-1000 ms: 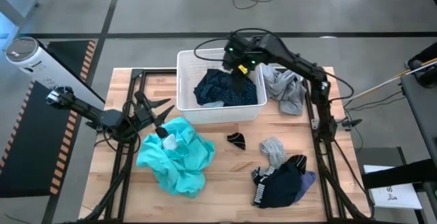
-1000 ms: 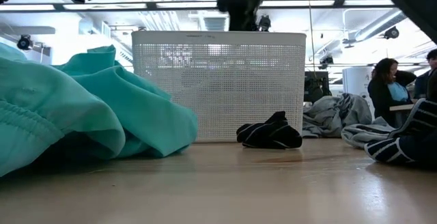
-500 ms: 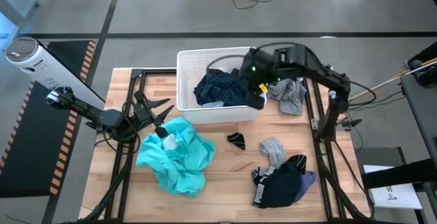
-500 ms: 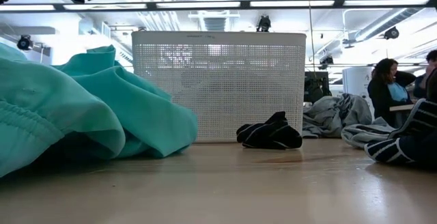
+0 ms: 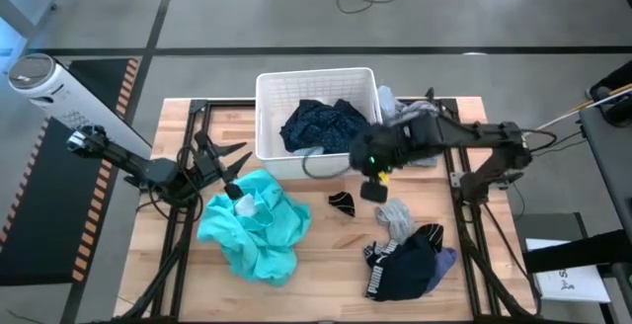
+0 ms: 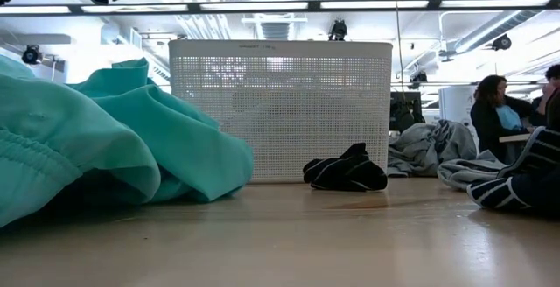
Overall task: Sort clothes
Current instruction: Put the black sock into the white laundry bin
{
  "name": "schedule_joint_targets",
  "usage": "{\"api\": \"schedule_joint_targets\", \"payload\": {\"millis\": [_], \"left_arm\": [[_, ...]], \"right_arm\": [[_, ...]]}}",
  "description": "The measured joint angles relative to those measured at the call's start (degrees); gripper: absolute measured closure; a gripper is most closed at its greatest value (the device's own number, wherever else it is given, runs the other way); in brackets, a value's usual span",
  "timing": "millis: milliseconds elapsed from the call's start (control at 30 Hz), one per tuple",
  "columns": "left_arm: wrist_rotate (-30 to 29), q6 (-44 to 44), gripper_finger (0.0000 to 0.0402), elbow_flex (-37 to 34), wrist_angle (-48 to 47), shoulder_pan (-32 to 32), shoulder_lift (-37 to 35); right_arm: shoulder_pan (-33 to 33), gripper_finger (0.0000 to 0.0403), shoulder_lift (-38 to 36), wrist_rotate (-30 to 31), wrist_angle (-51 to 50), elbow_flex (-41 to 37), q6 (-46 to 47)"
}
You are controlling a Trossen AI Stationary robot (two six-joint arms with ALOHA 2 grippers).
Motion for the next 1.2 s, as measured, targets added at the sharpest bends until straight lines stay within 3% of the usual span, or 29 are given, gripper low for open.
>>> {"api": "schedule_joint_targets", "payload": {"millis": [333, 600, 767, 1033, 1200], "left_arm": [[0.02, -0.29, 0.0287, 0.0, -0.02, 0.0, 0.0], [0.46, -0.5, 0.0287, 0.0, 0.05, 0.0, 0.0], [0.46, -0.5, 0.0287, 0.0, 0.07, 0.0, 0.0], [0.48, -0.39, 0.0287, 0.0, 0.09, 0.0, 0.0], [0.48, -0.35, 0.0287, 0.0, 0.07, 0.0, 0.0]], "right_arm": [[11.96, 0.0403, -8.21, 1.17, 13.28, -21.08, 13.92], [14.15, 0.0388, -4.13, 0.4, 23.36, -30.25, 16.56], [13.9, 0.033, 1.66, 0.25, 25.66, -30.53, 16.75], [11.51, 0.0203, 11.17, -1.04, 27.71, -30.49, 17.74], [9.2, 0.0155, 14.93, 0.01, 32.58, -30.42, 16.96]]}}
